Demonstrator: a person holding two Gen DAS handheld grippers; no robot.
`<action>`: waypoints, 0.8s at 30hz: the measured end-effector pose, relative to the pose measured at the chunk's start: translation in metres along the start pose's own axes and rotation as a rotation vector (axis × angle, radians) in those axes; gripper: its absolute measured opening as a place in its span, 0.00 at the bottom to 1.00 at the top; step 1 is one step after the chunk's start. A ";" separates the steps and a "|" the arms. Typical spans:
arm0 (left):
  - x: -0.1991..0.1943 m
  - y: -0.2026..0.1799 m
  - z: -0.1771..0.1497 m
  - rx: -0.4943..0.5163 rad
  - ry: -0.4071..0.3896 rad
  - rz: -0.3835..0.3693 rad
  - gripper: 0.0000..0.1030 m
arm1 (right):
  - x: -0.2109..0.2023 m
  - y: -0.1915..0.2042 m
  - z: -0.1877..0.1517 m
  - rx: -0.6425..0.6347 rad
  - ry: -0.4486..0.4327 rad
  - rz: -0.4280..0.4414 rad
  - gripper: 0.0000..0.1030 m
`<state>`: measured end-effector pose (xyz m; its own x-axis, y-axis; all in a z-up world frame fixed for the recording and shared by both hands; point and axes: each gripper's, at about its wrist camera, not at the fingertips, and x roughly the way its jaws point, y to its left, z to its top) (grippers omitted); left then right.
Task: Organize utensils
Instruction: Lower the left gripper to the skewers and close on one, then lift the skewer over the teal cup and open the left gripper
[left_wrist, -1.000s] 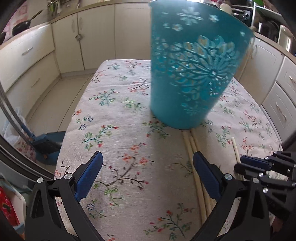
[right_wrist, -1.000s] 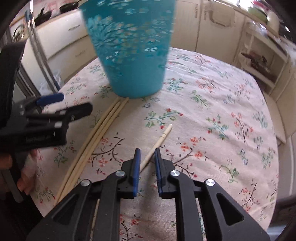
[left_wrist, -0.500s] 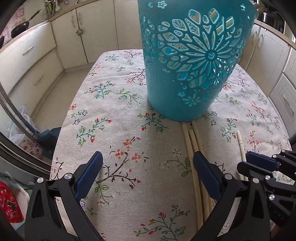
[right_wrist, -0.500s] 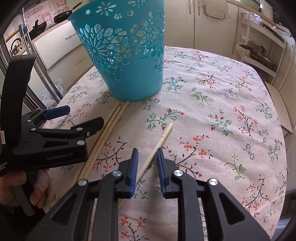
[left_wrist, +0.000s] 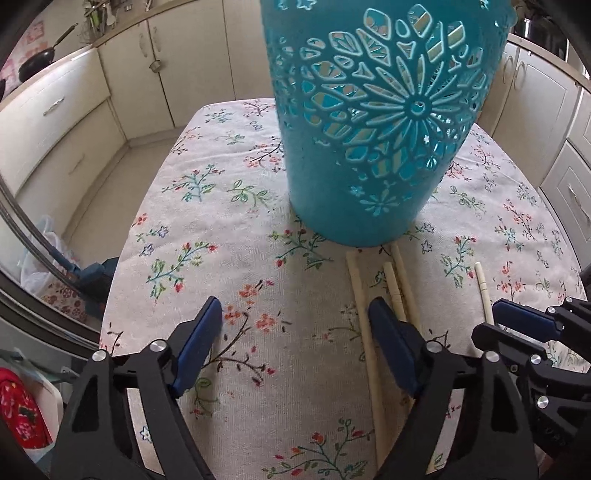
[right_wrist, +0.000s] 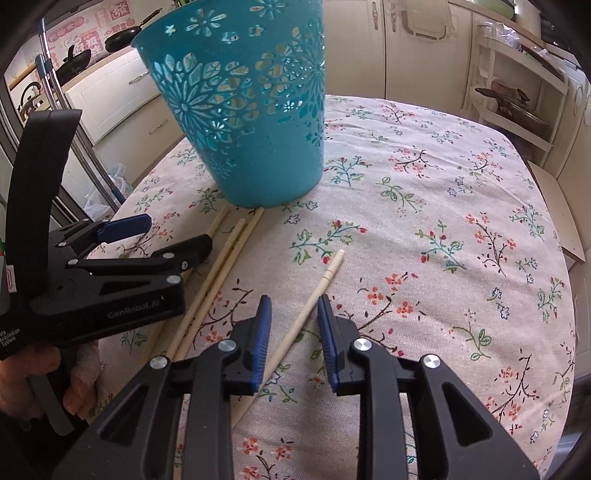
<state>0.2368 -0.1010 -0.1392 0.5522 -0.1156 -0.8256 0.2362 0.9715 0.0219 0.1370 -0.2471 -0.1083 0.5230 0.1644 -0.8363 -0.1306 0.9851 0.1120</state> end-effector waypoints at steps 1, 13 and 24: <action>0.000 -0.002 0.001 0.006 -0.002 -0.006 0.69 | 0.000 -0.001 0.000 0.005 -0.003 0.001 0.25; -0.003 -0.013 0.006 0.058 0.020 -0.057 0.14 | 0.002 -0.001 0.002 0.010 -0.029 -0.015 0.27; -0.010 -0.027 0.003 0.116 0.051 -0.041 0.05 | 0.002 0.008 -0.004 -0.046 -0.061 -0.047 0.33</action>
<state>0.2277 -0.1273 -0.1299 0.4995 -0.1408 -0.8548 0.3496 0.9355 0.0502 0.1341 -0.2392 -0.1112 0.5796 0.1218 -0.8057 -0.1425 0.9887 0.0469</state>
